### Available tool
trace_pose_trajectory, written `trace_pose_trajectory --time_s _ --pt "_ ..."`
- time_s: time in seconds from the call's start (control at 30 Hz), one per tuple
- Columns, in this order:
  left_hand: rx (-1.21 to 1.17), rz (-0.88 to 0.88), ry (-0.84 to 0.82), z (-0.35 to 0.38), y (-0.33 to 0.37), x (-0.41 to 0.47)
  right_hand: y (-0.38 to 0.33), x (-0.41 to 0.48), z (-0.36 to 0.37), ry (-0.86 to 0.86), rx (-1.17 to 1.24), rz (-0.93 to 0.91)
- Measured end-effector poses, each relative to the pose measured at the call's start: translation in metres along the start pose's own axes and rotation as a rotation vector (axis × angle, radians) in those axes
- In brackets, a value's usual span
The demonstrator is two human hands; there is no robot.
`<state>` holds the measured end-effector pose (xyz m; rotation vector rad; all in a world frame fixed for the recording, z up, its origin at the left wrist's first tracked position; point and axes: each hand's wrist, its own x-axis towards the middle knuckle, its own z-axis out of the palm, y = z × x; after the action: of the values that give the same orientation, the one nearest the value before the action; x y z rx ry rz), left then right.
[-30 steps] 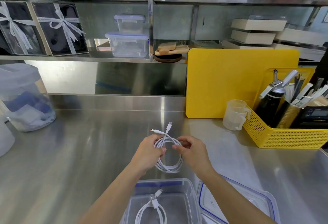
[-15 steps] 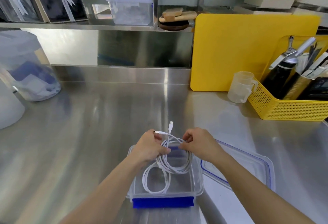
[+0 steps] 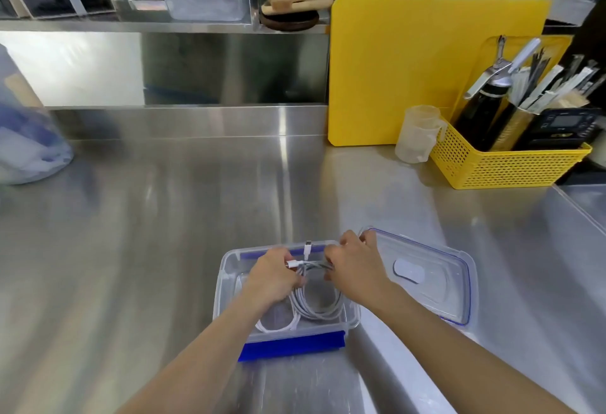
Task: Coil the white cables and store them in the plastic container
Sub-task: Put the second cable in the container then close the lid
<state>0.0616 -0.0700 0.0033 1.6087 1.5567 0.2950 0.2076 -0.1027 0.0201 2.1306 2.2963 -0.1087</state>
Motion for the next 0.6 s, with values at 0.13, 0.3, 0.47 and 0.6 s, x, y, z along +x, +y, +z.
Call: trace_pose_trajectory --time_s 0.13,0.3,0.47,0.6 --pt "0.131 -0.004 -0.018 0.003 0.0 0.004 -0.003 0.001 0.004 -0.037 -0.024 0.034" --pt "0.34 0.074 -0.059 0.002 -0.003 0.006 -0.007 -0.001 0.015 -0.078 -0.163 0.01" --pt "0.645 0.122 -0.006 -0.016 -0.02 0.002 -0.012 -0.006 0.009 0.074 -0.231 -0.032" --pt "0.95 0.141 0.088 -0.016 -0.03 -0.004 -0.026 -0.002 -0.002 0.007 0.065 -0.106"
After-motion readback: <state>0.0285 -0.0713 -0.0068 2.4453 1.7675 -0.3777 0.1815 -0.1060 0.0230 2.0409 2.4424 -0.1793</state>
